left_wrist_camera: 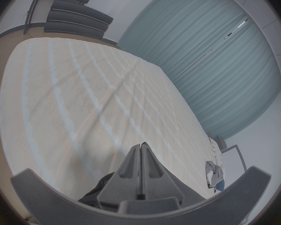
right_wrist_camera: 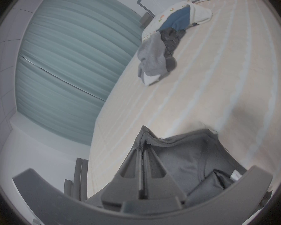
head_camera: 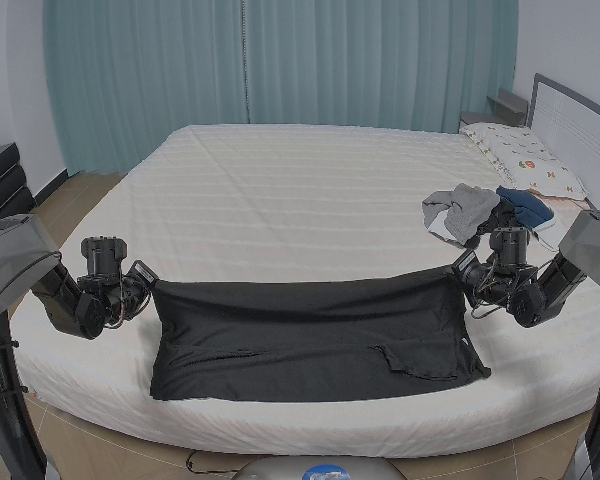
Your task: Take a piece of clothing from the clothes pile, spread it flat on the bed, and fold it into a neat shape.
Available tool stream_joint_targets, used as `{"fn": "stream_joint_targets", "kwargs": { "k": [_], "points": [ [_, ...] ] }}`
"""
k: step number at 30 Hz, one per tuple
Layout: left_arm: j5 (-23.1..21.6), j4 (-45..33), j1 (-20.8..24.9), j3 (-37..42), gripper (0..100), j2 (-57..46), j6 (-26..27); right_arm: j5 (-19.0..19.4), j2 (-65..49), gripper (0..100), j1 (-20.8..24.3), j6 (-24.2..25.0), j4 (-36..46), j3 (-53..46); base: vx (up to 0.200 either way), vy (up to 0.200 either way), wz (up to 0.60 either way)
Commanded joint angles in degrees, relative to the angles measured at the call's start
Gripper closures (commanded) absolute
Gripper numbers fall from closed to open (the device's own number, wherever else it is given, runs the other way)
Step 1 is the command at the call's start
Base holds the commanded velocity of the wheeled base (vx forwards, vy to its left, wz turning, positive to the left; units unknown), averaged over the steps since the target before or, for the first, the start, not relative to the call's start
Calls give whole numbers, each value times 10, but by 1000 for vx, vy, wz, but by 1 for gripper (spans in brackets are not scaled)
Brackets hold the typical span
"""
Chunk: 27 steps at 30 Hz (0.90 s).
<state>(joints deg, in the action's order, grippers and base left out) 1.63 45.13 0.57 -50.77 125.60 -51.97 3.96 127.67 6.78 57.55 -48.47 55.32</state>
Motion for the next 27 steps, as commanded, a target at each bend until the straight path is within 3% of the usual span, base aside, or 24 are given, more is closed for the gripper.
{"fn": "stream_joint_targets", "kwargs": {
  "k": [1,16,23,27],
  "points": [
    [0,-2,-1,-13,100,-3,-1,-1,1,100,1,0,0,20,0,0,0],
    [-1,-4,-8,18,100,-15,19,-3,-2,100,-11,-5,2,-9,0,0,0],
    [-1,-21,-4,82,100,-45,86,3,-30,100,-14,-17,6,-73,0,0,0],
    [-1,-21,-3,117,100,-46,124,3,-26,100,-16,-48,0,-122,0,0,0]
  ]
}}
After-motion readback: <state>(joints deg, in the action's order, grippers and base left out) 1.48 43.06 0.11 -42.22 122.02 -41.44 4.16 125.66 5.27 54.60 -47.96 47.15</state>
